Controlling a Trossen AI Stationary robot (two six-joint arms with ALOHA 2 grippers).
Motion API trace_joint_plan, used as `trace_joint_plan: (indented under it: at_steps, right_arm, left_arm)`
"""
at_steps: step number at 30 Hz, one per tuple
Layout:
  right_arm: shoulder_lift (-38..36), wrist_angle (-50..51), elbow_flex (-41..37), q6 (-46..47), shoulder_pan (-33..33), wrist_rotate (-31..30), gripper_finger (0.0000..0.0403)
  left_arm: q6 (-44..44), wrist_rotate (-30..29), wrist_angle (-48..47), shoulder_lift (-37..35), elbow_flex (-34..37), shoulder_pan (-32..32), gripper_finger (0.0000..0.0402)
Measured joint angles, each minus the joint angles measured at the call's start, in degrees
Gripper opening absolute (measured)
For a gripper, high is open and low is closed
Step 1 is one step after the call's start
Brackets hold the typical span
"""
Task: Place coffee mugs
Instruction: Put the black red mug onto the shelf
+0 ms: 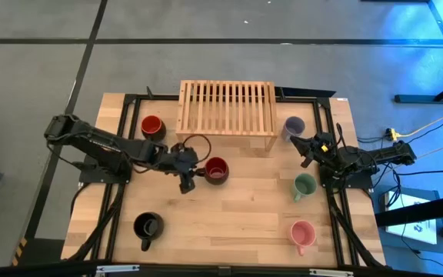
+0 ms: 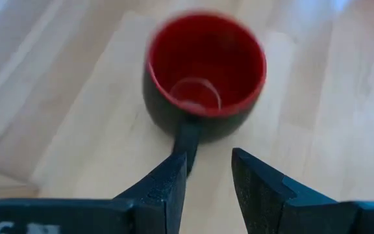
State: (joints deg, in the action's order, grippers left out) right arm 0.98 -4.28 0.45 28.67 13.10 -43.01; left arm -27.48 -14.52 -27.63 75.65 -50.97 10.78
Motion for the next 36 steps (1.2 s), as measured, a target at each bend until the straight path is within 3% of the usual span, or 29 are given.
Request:
trace_joint_plan:
  at_steps: [10,16,26,31,36]
  right_arm:
    - [-0.01,0.09,0.02,-0.02,0.0,0.04,0.001]
    - [-0.01,0.13,0.02,-0.09,0.0,0.03,0.001]
    - [-0.01,0.18,0.02,-0.08,0.0,0.01,0.001]
    - [-0.01,0.18,0.02,-0.04,0.0,0.01,0.001]
    - [-0.01,0.22,0.02,-0.04,0.0,-0.42,0.001]
  left_arm:
    - [7.86,-1.33,7.83,0.03,7.53,0.87,0.0118]
    - [8.3,-2.95,9.45,0.06,9.84,-0.74,0.0118]
    - [12.92,1.04,16.86,0.12,13.66,-1.55,0.0118]
    - [10.85,6.83,17.42,0.1,13.68,-1.12,0.0118]
    - [10.04,3.22,18.76,0.96,13.68,-0.41,0.0118]
